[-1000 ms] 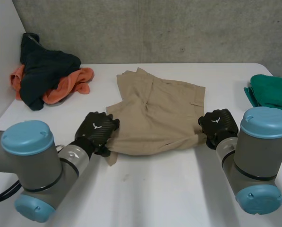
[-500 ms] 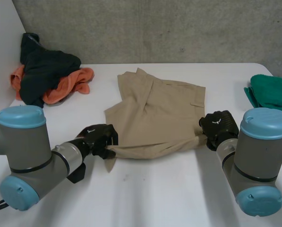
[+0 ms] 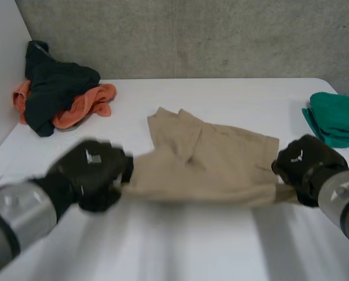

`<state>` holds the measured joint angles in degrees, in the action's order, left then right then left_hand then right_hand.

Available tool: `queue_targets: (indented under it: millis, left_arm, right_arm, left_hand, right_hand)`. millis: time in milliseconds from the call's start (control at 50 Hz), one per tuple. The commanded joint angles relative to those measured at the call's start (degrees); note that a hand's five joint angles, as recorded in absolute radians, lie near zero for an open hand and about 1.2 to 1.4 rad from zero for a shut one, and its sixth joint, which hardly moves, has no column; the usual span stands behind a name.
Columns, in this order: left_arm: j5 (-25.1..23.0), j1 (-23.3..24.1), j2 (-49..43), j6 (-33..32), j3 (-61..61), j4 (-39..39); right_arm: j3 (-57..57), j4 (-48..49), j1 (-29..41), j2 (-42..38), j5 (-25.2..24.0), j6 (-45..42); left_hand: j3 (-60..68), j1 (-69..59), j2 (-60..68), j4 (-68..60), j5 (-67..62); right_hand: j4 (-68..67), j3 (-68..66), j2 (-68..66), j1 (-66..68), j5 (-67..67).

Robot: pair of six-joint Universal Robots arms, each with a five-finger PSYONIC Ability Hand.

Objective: Fold the laundry.

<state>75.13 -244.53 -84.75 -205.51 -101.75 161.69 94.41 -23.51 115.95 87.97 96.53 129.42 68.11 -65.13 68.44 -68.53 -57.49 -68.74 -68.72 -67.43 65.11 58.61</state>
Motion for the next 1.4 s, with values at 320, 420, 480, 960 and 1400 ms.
queue_targets:
  millis: [320,420,480,960,1400]
  left_arm:
    - [10.7,4.5,-35.1,-14.9,34.6,33.3]
    - [11.1,4.2,-36.1,-13.3,50.6,48.2]
    - [11.6,3.8,-35.8,-9.9,53.9,57.6]
    - [12.8,4.1,-33.3,-7.2,22.3,43.6]
    - [14.1,9.8,-12.5,-18.0,-6.6,7.1]
  right_arm:
    - [-29.5,21.5,1.3,-25.3,7.6,9.7]
    - [-45.0,37.9,1.1,-26.1,7.8,14.4]
    - [-47.1,51.8,0.7,-25.6,7.5,15.9]
    - [-40.5,35.2,0.7,-40.1,2.6,13.5]
    - [-2.3,3.3,1.0,-17.1,2.3,2.0]
  left_hand:
    - [11.9,-14.9,11.6,-11.5,-12.5]
    - [11.9,-14.9,11.6,-11.5,-12.5]
    - [11.9,-14.9,11.6,-11.5,-12.5]
    - [11.9,-14.9,11.6,-11.5,-12.5]
    - [11.9,-14.9,11.6,-11.5,-12.5]
  right_hand:
    - [-11.3,-11.3,-12.6,14.9,11.4]
    - [-11.3,-11.3,-12.6,14.9,11.4]
    - [-11.3,-11.3,-12.6,14.9,11.4]
    - [-11.3,-11.3,-12.6,14.9,11.4]
    - [-11.3,-11.3,-12.6,14.9,11.4]
